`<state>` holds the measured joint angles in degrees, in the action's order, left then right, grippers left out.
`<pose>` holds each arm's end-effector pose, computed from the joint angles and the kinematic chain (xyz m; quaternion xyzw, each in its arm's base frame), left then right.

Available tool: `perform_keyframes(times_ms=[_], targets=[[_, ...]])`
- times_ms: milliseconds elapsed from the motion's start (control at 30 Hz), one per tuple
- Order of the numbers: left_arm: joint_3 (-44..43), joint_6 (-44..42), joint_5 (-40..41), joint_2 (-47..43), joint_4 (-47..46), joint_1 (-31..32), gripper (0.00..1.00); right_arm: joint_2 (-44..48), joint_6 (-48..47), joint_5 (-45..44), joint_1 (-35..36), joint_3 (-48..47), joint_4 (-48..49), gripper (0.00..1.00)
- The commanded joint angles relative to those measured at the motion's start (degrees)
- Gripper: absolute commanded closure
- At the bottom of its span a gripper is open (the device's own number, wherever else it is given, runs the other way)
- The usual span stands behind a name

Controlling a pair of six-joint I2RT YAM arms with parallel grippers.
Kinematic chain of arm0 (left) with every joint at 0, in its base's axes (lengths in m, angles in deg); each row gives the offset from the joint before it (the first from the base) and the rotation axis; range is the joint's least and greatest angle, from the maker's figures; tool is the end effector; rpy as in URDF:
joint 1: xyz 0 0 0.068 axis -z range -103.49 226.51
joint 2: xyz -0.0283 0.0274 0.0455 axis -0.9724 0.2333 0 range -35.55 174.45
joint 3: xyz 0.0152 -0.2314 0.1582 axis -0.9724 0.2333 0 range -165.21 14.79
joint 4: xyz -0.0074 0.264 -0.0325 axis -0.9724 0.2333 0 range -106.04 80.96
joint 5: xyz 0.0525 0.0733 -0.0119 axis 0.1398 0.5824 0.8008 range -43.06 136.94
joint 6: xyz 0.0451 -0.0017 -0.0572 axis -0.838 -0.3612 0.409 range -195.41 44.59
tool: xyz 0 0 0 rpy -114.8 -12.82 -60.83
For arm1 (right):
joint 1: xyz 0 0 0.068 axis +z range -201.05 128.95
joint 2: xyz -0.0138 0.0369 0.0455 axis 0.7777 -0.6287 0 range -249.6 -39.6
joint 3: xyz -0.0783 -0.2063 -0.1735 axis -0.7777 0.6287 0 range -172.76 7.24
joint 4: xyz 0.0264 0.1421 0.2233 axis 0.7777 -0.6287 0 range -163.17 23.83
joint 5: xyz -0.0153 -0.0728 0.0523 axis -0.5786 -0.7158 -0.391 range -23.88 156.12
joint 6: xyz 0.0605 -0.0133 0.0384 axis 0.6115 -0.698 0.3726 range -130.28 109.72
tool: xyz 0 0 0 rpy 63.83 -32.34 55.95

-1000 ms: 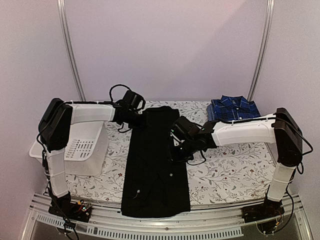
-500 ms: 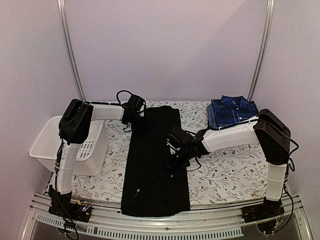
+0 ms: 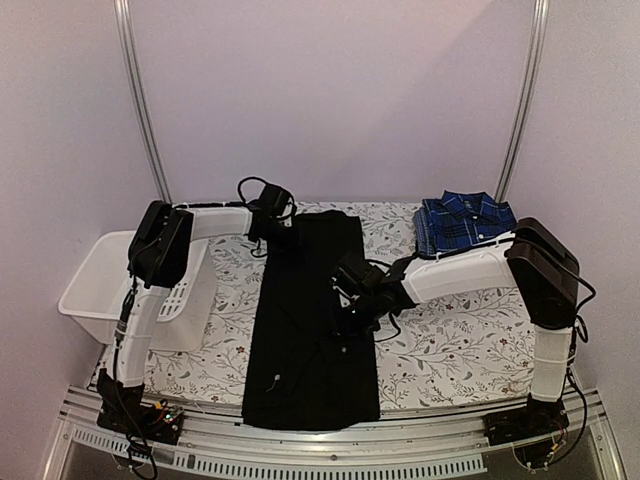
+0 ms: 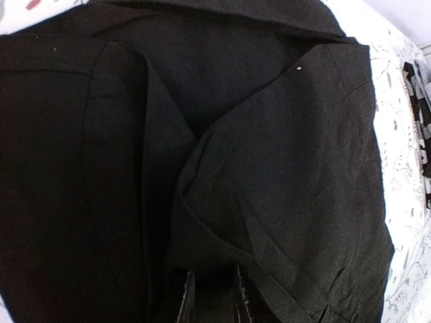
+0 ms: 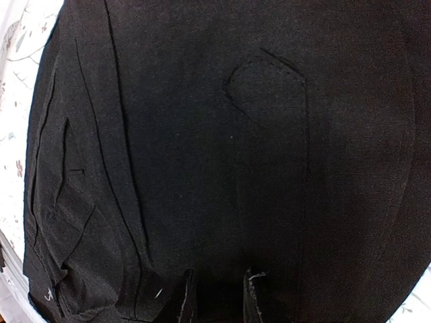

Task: Fold and stack the long sleeve shirts
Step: Adjust the sleeve of the rectangle-folded shirt.

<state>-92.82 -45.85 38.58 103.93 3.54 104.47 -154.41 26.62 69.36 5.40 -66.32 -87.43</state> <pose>0.4855 -0.2677 0.1046 0.0109 0.9417 -0.2187 0.2555 0.2313 0.3550 0.1216 -0.1714 0.9557 0.1917 0.1430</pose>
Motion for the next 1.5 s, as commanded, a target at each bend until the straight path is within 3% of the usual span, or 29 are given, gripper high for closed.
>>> perform_keyframes(times_ms=[0,300,567,667,900,1067,1267,1467], targets=[[-3.8,-0.5,-0.9,4.0,3.9,-1.2,0.80,-2.8,-1.6,-2.9,-3.1,0.4,-4.7,0.75],[-17.4,-1.5,-5.1,9.9,7.4,-2.1,0.78,-2.1,-4.9,-4.3,-5.4,-2.0,-5.8,0.75],[-19.7,-3.9,-5.4,3.2,6.9,-2.0,0.72,3.4,-5.4,-3.8,-5.2,-4.7,-7.0,0.70],[-15.5,-4.0,-4.6,-1.7,6.4,-1.5,0.71,4.7,-5.5,-4.9,-4.5,-6.2,-7.8,0.69],[9.6,-0.1,-4.5,-16.5,-2.0,1.2,0.72,3.8,-5.3,-5.5,-1.5,-7.7,-9.4,0.71],[20.4,1.8,-5.3,-20.7,-5.9,3.9,0.74,2.9,-4.5,-4.3,-0.3,-5.5,-8.3,0.76],[25.7,4.3,-4.0,-19.7,-7.4,5.3,0.75,2.4,-3.4,-4.1,1.1,-2.2,-8.0,0.76],[23.1,4.1,-2.6,-14.4,-4.6,5.2,0.76,0.9,-2.7,-3.9,2.3,-0.9,-8.3,0.77]])
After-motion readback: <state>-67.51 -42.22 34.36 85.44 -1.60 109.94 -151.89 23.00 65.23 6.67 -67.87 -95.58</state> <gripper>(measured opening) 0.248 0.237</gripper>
